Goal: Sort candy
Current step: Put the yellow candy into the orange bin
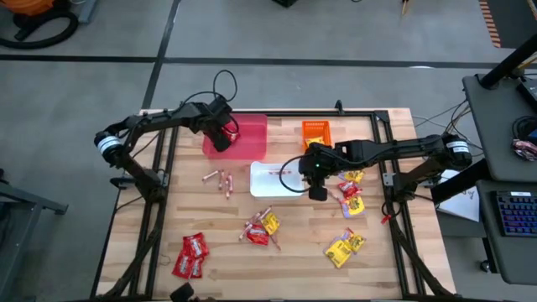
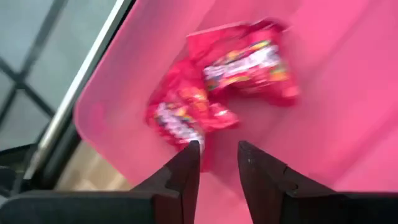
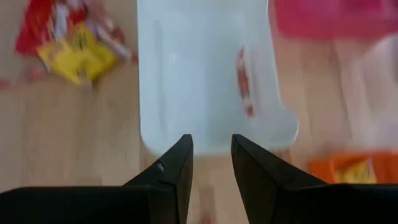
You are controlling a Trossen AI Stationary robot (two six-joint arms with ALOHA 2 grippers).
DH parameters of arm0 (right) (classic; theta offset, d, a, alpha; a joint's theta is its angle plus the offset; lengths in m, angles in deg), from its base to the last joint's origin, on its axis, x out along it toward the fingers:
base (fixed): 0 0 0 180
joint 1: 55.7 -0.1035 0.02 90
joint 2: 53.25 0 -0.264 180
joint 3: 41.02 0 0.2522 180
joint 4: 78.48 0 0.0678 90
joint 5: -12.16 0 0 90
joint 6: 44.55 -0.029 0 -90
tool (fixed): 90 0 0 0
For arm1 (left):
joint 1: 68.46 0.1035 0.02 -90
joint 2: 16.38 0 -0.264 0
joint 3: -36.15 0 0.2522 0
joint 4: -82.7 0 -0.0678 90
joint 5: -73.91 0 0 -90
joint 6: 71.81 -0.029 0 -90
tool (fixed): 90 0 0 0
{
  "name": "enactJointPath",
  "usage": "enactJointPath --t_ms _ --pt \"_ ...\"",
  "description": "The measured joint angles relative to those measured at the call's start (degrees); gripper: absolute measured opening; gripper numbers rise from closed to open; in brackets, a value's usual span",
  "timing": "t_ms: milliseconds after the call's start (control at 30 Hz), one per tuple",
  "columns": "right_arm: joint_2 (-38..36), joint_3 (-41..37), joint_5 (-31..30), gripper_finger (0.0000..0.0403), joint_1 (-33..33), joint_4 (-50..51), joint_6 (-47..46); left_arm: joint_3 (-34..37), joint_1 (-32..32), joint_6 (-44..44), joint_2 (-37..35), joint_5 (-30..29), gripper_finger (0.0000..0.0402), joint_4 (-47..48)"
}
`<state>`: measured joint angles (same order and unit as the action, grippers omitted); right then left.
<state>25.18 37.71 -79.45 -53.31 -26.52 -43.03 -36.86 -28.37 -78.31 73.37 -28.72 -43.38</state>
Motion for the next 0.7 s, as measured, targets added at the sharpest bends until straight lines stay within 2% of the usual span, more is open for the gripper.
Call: enactJointPath --t_ms 100,233,433,500,600,700 --pt "-0.23 -0.38 -0.08 0.0105 0.37 -7.83 3.29 0.61 -2.35 3.55 -3.75 2.78 0.0093 -0.12" --pt "-0.59 -2.36 -1.02 0.0100 1.15 -22.92 7.55 2.15 -7.61 7.51 -10.06 3.20 0.0088 -1.03" --pt "-0.55 -6.40 -11.77 0.0082 2.97 -49.21 13.68 4.16 -18.03 15.29 -18.16 3.03 0.0084 -7.11" --pt "-0.52 -7.69 -13.50 0.0075 4.05 -55.71 14.10 6.02 -22.39 16.47 -20.27 2.82 0.0084 -10.85" --pt "-0.50 -8.48 -13.52 0.0065 5.46 -58.42 12.37 9.87 -28.93 18.48 -22.89 2.70 0.0084 -18.03" --pt "-1.01 -8.48 -12.55 0.0055 5.36 -53.32 5.00 14.98 -35.28 21.77 -24.59 2.67 0.0084 -28.48"
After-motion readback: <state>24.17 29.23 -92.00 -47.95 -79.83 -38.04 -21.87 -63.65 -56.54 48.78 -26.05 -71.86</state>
